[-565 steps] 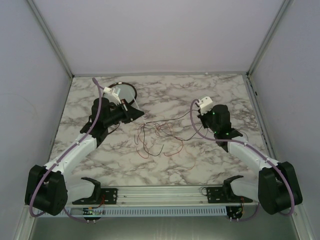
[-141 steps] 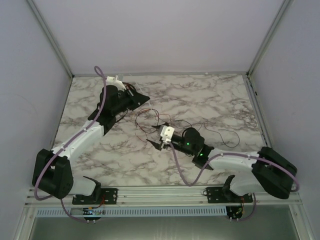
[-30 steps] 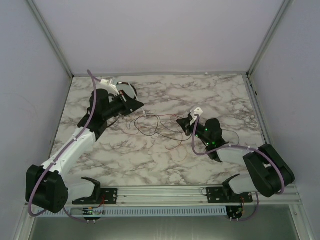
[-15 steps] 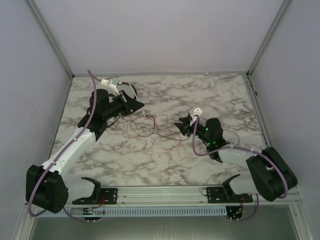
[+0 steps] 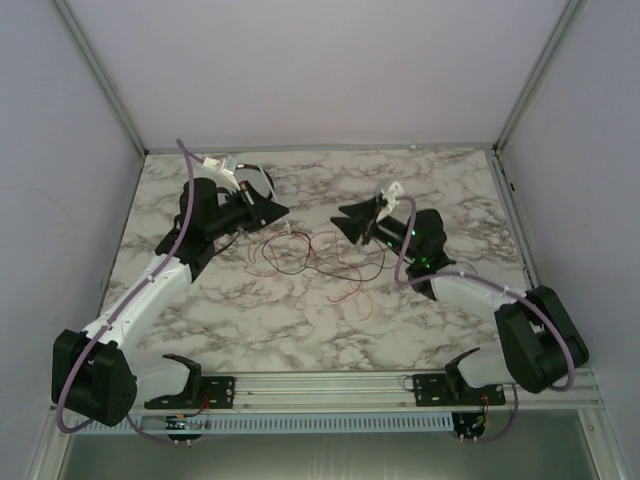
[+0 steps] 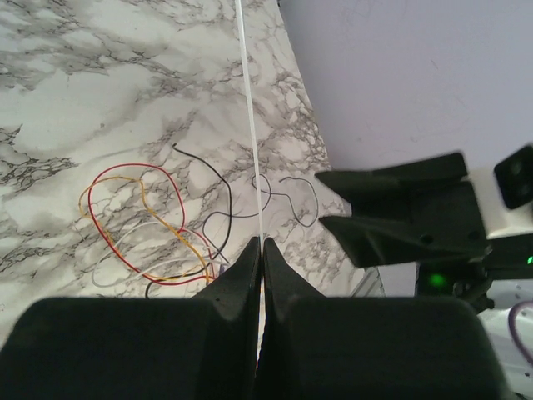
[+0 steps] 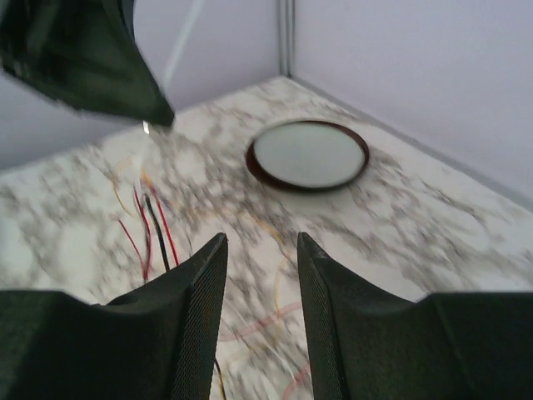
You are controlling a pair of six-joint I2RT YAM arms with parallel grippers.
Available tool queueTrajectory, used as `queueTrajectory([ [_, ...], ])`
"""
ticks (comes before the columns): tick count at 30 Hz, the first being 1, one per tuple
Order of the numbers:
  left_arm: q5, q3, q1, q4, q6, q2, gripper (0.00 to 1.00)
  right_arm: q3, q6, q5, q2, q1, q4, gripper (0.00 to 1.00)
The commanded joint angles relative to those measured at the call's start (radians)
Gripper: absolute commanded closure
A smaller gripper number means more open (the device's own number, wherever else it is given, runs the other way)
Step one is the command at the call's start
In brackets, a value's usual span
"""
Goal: Zip-tie the wires
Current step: Tie the cable at the center of the board.
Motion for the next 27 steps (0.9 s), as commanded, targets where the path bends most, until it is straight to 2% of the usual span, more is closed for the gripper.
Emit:
queueTrajectory([
  [1, 0.028, 0.025, 0.004, 0.02, 0.007, 0.003, 1.0, 0.21, 0.255, -0.088, 0.1, 0.001, -0.063, 0.61],
  [5, 0.038, 0.024, 0.003, 0.034, 0.001, 0.009, 1.0, 0.328, 0.269, -0.094, 0.159, 0.033, -0.214, 0.61],
  [13, 0.052, 0.02, 0.003, 0.051, -0.006, 0.021, 1.0, 0.392, 0.301, -0.143, 0.255, 0.11, -0.19, 0.61],
  [21, 0.045, 0.005, 0.0, 0.069, -0.024, 0.018, 1.0, 0.424, 0.33, -0.197, 0.291, 0.13, -0.191, 0.61],
  [27, 0.042, 0.001, 0.0, 0.06, -0.015, 0.022, 1.0, 0.411, 0.232, -0.121, 0.237, 0.12, -0.293, 0.61],
])
